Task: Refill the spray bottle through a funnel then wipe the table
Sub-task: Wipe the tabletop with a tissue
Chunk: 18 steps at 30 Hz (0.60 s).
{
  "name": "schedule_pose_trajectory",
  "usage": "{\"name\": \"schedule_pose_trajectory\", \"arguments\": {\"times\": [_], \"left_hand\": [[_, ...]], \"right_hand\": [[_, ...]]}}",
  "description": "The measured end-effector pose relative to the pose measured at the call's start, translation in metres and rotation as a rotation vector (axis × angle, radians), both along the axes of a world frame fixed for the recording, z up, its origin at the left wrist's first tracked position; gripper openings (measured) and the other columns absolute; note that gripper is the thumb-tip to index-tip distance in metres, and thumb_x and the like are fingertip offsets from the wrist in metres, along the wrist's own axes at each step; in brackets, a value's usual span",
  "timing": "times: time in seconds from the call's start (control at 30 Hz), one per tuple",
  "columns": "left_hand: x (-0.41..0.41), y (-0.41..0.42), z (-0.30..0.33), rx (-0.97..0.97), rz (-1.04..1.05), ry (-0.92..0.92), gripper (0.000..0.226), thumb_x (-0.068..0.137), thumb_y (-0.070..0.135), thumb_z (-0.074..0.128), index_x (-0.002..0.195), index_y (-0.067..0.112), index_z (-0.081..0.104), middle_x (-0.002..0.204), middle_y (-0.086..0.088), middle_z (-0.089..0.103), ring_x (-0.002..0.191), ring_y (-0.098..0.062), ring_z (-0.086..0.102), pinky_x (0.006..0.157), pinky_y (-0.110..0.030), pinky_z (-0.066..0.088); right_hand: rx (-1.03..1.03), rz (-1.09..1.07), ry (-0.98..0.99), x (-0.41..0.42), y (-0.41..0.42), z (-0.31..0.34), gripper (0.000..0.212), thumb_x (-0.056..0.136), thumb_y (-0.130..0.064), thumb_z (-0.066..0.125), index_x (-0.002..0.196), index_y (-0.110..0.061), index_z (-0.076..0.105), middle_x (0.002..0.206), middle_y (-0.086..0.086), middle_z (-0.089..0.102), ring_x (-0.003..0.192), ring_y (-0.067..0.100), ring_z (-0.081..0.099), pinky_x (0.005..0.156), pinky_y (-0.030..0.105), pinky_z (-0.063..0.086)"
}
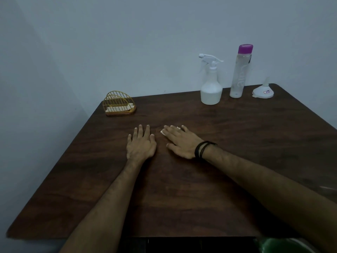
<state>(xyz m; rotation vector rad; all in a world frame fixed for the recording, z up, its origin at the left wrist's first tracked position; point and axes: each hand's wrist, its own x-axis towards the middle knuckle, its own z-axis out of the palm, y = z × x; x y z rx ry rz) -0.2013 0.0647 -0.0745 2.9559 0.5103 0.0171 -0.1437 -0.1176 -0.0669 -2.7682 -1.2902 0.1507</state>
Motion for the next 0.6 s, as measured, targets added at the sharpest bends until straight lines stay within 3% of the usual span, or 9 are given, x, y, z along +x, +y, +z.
{"name": "schedule_pose_trajectory", "arguments": {"times": [0.1,0.3,0.43,0.6], "left_hand": [[-0.002,0.001,0.002,-0.010,-0.004,0.015,0.059,0.105,0.044,0.013,0.160,0.023,0.006,0.167,-0.007,0.002,0.154,-0.023,0.000,0.124,-0.047,0.003],[-0.007,-0.001,0.004,-0.032,0.000,0.043,0.060,0.105,0.046,0.013,0.160,0.022,0.004,0.167,-0.007,-0.001,0.154,-0.024,-0.002,0.124,-0.047,0.001],[-0.005,-0.003,0.004,-0.032,0.007,0.049,0.061,0.105,0.046,0.013,0.160,0.021,0.004,0.167,-0.008,-0.002,0.154,-0.025,-0.003,0.124,-0.048,0.000],[-0.006,-0.001,0.004,-0.025,-0.003,0.041,0.062,0.104,0.048,0.013,0.160,0.022,0.004,0.167,-0.007,-0.001,0.154,-0.024,-0.003,0.124,-0.048,0.001]], "right_hand": [[-0.008,-0.038,0.023,0.015,-0.027,0.004,0.060,0.103,-0.045,0.025,0.158,-0.030,0.006,0.166,-0.005,0.001,0.152,0.013,0.002,0.122,0.051,0.001],[-0.087,-0.438,0.030,0.071,-0.102,0.014,0.063,0.102,-0.048,0.024,0.159,-0.025,0.007,0.167,0.000,0.001,0.153,0.017,0.004,0.122,0.050,0.001],[-0.018,-0.290,0.029,0.018,-0.093,0.010,0.067,0.101,-0.051,0.028,0.158,-0.023,0.008,0.166,0.002,0.001,0.153,0.020,0.003,0.123,0.044,0.003],[0.017,-0.073,0.055,-0.041,-0.106,0.006,0.064,0.102,-0.050,0.026,0.158,-0.031,0.001,0.165,-0.008,-0.003,0.152,0.010,-0.001,0.123,0.041,-0.003]]}}
